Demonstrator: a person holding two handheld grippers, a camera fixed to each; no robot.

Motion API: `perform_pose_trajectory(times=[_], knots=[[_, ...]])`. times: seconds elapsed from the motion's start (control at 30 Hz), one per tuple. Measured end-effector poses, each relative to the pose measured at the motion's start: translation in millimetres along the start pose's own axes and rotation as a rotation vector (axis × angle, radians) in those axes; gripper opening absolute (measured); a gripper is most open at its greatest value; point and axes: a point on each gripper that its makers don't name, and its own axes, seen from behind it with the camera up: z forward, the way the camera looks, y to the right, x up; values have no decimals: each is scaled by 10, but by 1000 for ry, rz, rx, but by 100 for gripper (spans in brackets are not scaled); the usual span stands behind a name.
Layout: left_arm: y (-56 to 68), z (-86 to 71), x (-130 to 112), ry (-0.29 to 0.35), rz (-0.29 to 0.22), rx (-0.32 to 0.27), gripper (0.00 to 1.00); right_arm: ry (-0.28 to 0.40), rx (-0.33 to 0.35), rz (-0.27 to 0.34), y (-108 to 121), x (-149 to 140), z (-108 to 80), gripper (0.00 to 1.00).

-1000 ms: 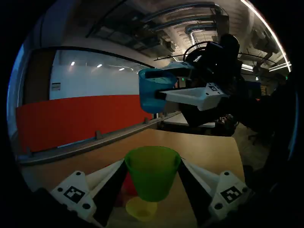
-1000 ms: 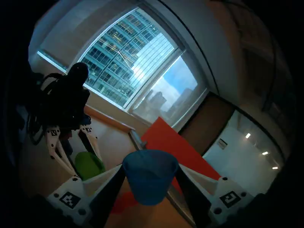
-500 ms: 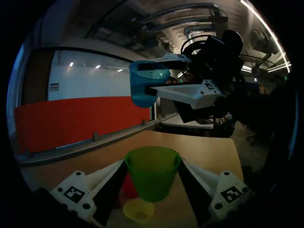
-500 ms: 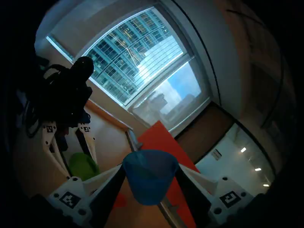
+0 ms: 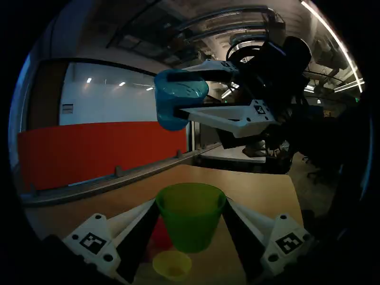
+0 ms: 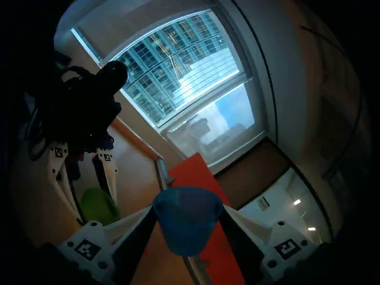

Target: Pour water

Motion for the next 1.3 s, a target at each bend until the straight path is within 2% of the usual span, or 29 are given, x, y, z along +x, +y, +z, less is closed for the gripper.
perform_pose_trajectory(times=[0.67, 1.3], knots=[[-5, 47, 6, 2, -2, -3, 88, -9, -20, -125, 85, 32, 80, 91], [-13, 30, -22, -4, -2, -3, 88, -13, -29, -197, 123, 77, 136, 91]])
